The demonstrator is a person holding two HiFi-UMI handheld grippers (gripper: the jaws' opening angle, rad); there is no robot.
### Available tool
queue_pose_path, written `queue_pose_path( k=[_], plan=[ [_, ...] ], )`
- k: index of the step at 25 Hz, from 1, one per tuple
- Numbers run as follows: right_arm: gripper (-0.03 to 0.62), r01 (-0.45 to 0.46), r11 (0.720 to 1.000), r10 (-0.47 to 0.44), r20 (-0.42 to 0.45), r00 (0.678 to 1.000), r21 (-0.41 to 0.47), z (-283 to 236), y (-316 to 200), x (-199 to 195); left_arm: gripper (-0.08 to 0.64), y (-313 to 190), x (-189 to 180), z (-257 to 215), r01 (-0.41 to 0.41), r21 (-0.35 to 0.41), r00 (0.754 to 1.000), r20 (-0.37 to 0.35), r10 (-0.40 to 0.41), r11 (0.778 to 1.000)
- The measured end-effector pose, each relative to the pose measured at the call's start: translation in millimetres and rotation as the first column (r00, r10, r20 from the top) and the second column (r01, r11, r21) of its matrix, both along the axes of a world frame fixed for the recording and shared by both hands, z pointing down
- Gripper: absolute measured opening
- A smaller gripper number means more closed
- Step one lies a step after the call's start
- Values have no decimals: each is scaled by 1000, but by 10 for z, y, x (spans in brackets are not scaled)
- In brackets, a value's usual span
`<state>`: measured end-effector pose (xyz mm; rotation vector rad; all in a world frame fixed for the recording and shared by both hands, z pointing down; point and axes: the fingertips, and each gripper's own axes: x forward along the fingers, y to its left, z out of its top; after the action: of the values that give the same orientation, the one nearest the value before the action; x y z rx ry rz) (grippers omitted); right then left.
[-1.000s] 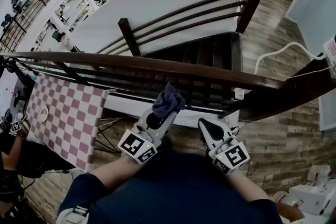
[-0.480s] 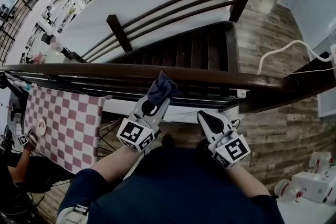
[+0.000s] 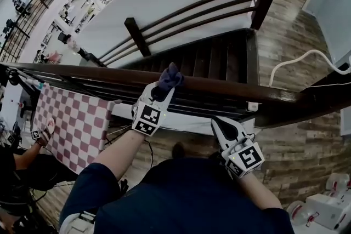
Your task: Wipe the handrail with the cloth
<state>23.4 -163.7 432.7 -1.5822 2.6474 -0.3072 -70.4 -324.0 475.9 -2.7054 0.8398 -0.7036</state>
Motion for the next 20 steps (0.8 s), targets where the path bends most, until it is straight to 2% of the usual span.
queue_pose_path(
  k=[3, 6, 11, 14, 17, 20],
  plan=[
    [11, -8, 1000, 8, 17, 1000, -18, 53, 148, 131, 72, -5, 161, 208, -8, 4, 993, 115, 8, 1000],
    [11, 1, 1000, -1, 41, 999, -11, 103, 162, 221, 72, -55, 262, 298, -3, 24, 981, 196, -2, 1000],
    [11, 21, 1000, -22, 44, 999, 3, 95, 236, 306, 72, -33, 327, 334, 25, 39, 971, 237, -34, 999],
    [11, 19, 1000, -20, 49, 999, 6, 136, 356, 651, 72, 101, 659, 351, 17, 56, 964, 263, -31, 998],
    [11, 12, 1000, -13, 51, 999, 15, 129, 524, 1007, 72, 299, 1099, 353, -18, 68, 956, 294, -3, 998],
    [11, -10, 1000, 9, 54, 999, 17, 95, 512, 894, 72, 329, 1125, 335, -74, 74, 946, 320, 47, 994]
  ],
)
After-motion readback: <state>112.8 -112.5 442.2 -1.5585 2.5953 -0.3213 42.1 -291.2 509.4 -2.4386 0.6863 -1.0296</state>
